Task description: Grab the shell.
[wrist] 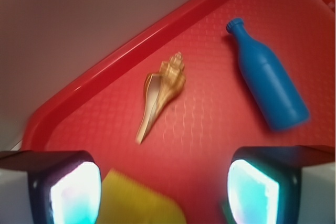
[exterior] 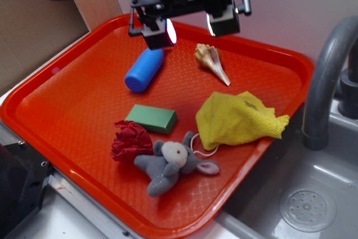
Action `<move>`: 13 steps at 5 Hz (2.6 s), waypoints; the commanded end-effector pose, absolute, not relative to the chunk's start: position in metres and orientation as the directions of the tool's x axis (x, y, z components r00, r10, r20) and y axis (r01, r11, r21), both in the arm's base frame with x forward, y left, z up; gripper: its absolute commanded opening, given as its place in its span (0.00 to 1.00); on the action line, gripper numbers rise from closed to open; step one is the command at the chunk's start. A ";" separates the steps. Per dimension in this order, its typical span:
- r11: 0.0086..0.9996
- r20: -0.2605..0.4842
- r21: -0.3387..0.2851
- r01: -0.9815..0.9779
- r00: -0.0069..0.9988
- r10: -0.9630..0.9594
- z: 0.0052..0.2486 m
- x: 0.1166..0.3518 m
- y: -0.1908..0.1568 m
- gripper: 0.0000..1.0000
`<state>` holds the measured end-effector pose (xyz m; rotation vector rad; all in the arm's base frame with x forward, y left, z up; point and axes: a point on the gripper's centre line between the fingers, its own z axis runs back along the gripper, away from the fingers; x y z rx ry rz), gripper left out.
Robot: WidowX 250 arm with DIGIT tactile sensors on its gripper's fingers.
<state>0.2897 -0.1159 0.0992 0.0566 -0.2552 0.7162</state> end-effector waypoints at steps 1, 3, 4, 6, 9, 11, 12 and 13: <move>0.728 0.299 -0.084 -0.680 0.680 0.670 0.081 0.322 -0.089 1.00; 0.740 0.280 -0.089 -0.667 0.696 0.661 0.053 0.332 -0.086 1.00; 0.734 0.279 -0.073 -0.675 0.693 0.665 0.045 0.329 -0.076 1.00; 0.805 0.296 -0.083 -0.587 0.757 0.583 0.049 0.316 -0.076 0.00; 0.991 0.100 -0.133 0.020 0.995 -0.006 0.145 0.292 -0.109 0.00; 0.998 0.045 -0.020 0.059 0.997 -0.058 0.207 0.250 -0.067 0.00; 0.990 0.210 0.099 -0.096 0.975 0.073 0.245 0.231 -0.051 0.00; 0.990 0.232 0.039 -0.138 0.965 0.125 0.267 0.219 -0.047 0.00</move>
